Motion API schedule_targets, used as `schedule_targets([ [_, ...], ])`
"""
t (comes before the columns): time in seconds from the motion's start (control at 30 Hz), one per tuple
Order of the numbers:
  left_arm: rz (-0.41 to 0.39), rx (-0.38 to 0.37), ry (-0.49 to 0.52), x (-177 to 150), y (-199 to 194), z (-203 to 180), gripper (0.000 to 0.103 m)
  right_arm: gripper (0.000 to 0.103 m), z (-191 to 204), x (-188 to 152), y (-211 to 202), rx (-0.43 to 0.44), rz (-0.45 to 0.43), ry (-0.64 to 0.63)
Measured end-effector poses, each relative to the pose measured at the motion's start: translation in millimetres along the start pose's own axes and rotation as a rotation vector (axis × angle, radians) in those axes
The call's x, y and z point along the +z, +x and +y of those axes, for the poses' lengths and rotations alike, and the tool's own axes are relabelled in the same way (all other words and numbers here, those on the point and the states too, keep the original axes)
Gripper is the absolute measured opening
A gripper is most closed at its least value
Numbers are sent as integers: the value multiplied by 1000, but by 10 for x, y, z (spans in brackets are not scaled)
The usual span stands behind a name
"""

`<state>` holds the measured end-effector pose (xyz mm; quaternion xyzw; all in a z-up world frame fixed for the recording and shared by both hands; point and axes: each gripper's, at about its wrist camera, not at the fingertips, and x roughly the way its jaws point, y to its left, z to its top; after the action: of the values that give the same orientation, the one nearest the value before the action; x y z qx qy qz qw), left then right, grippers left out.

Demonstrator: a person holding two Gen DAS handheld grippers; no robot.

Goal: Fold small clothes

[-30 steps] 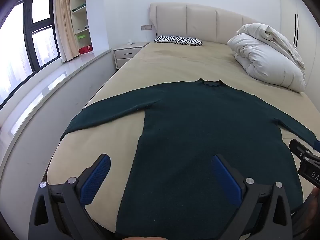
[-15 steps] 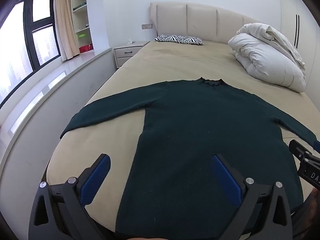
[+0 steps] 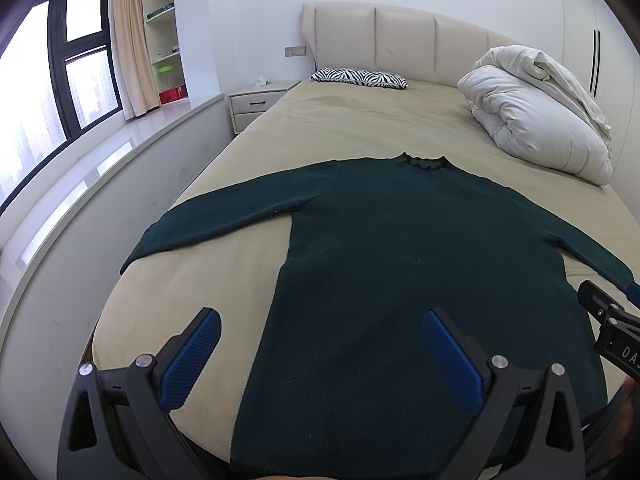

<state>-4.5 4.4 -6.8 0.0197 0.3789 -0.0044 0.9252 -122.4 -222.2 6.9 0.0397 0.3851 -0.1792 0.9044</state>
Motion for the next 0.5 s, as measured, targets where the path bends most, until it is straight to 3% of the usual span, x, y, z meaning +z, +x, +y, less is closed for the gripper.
schedule_targets([
  [0.5,2,0,-1,0,1,1,103,103,1,-3,20,0,3,-1],
])
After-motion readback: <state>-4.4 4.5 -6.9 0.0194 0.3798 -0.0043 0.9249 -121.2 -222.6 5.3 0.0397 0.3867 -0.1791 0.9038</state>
